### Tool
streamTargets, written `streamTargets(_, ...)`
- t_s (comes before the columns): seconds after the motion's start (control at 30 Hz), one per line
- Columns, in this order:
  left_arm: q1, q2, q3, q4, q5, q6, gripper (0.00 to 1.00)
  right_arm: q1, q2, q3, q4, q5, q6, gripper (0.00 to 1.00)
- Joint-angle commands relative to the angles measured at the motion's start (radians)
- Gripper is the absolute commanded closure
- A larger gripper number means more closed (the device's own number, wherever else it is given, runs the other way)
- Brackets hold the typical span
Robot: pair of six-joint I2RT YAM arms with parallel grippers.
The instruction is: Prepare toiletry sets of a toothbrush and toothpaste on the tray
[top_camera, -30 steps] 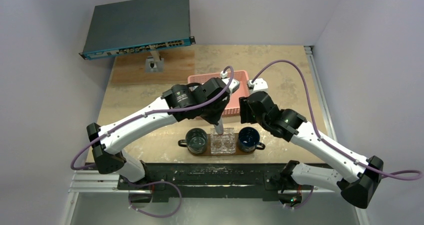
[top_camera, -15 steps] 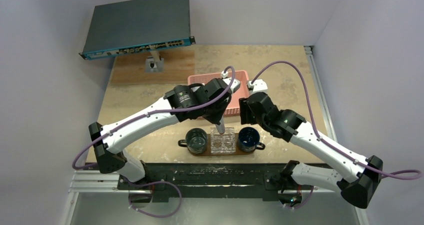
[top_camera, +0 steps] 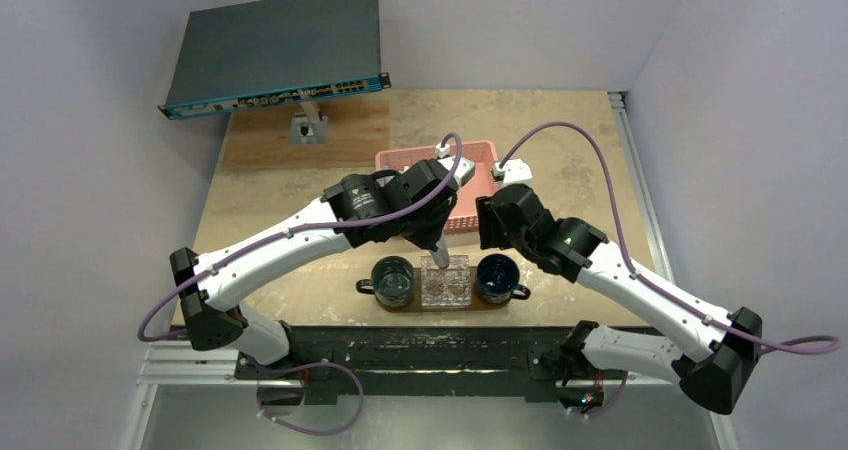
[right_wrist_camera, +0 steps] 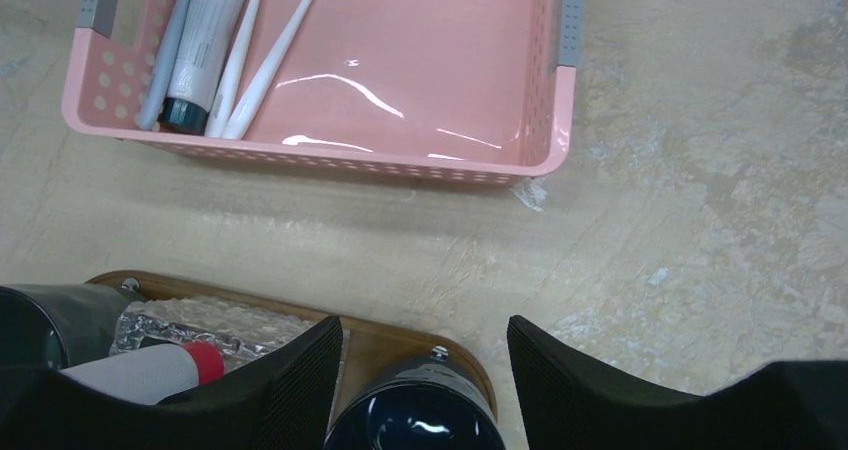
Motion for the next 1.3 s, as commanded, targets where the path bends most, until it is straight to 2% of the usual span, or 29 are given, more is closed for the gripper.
streamTargets(0.0, -0.005, -0.032, -0.008, 0.009, -0.008, -0.015, 1.00, -0.005, 0.005, 0.009, 0.026, -0.004, 0.014, 0.36)
streamTargets(0.53, -0.005, -0.064, 0.019, -0.005, -0.008, -0.015, 1.00, -0.005, 0.010, 0.004, 0.029, -0.004, 0.014, 0.36)
streamTargets(1.27, -0.006, -0.061, -0.022, 0.003, 0.007, -0.028, 1.00, -0.005, 0.011, -0.008, 0.032, -0.012, 0.022, 0.36)
